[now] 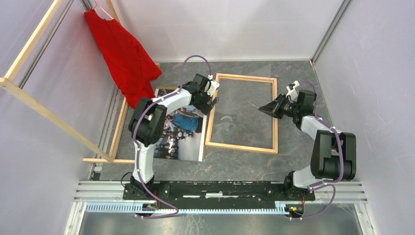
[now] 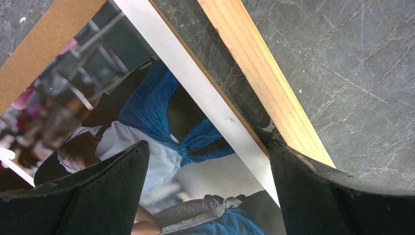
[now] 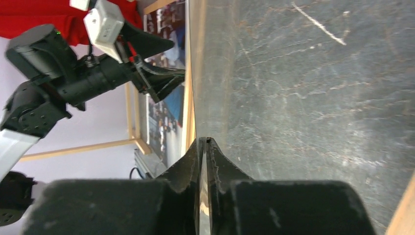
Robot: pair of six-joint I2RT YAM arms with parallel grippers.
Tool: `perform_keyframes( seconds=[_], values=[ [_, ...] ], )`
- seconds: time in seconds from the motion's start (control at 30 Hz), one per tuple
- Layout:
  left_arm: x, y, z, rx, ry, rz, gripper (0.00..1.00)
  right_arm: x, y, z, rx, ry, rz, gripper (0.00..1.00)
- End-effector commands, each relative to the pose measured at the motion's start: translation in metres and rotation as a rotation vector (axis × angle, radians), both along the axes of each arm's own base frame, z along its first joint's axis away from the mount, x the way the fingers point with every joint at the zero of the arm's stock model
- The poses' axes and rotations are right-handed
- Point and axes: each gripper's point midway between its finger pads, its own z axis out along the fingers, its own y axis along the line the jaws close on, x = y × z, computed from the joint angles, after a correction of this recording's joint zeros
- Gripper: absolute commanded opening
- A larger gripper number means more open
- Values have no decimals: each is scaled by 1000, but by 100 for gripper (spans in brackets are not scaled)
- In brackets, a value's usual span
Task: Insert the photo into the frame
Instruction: Place the photo frame item in the photo frame.
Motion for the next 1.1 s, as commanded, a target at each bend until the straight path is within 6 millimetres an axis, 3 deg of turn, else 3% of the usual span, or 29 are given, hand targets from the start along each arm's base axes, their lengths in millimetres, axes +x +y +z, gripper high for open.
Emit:
perform_keyframes(
  seconds=[0.0, 0.17, 0.3, 0.53, 1.07],
  values=[
    [9, -3, 11, 15, -59, -32, 98, 6, -13, -9, -130, 21, -18, 17],
    [9, -2, 12, 16, -64, -34, 98, 6, -22, -16, -203, 59, -32, 47],
    [8, -1, 13, 15, -67, -36, 98, 9, -32, -16, -281, 62, -44, 60],
    [7, 0, 12, 17, -66, -37, 98, 10, -50, -25, -413, 95, -66, 67],
    [7, 0, 11, 17, -64, -35, 97, 7, -41, -49, -554, 152, -20, 68]
  ],
)
